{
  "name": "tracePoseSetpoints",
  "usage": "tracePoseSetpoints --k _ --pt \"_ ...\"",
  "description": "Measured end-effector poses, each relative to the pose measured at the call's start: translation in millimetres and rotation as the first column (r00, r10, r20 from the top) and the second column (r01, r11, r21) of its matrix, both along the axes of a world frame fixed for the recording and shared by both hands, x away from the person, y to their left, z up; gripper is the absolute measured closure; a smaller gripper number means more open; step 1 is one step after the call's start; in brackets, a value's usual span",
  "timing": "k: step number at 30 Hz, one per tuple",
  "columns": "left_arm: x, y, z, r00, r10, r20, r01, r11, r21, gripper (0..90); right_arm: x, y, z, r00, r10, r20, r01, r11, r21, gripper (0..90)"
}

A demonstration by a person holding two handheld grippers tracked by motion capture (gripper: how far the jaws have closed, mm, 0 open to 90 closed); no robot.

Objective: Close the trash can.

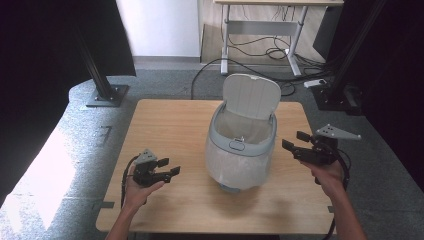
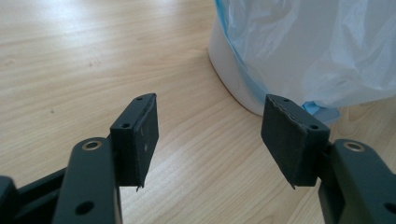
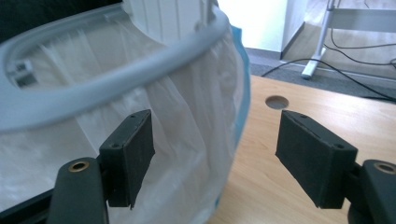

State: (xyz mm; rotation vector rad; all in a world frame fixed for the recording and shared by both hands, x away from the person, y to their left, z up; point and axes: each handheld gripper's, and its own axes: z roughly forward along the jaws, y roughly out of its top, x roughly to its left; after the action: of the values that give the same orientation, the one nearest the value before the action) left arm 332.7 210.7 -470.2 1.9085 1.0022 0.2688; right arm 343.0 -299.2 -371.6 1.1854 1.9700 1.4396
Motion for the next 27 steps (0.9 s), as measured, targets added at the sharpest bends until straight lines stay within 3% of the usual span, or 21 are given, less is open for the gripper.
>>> tracePoseSetpoints --k 10,18,27 --pt "-0.2 -2.4 -5.4 0.9996 -0.020 -0.022 0.020 0.9998 0.008 37.3 15.3 20.0 19.8 0.9994 0.035 0.003 -0.035 0.999 -0.038 25.9" --pt "-0.5 -1.9 -9.7 0.9991 -0.020 -0.038 0.020 0.9998 0.004 37.4 25.4 17.8 32.2 0.9994 0.034 0.012 -0.034 0.999 -0.019 25.9" --pt "-1.4 -0.5 -12.5 0.9987 -0.020 -0.047 0.021 0.9998 0.007 37.4 51.1 28.1 57.9 0.9984 0.054 0.020 -0.054 0.998 -0.014 25.3"
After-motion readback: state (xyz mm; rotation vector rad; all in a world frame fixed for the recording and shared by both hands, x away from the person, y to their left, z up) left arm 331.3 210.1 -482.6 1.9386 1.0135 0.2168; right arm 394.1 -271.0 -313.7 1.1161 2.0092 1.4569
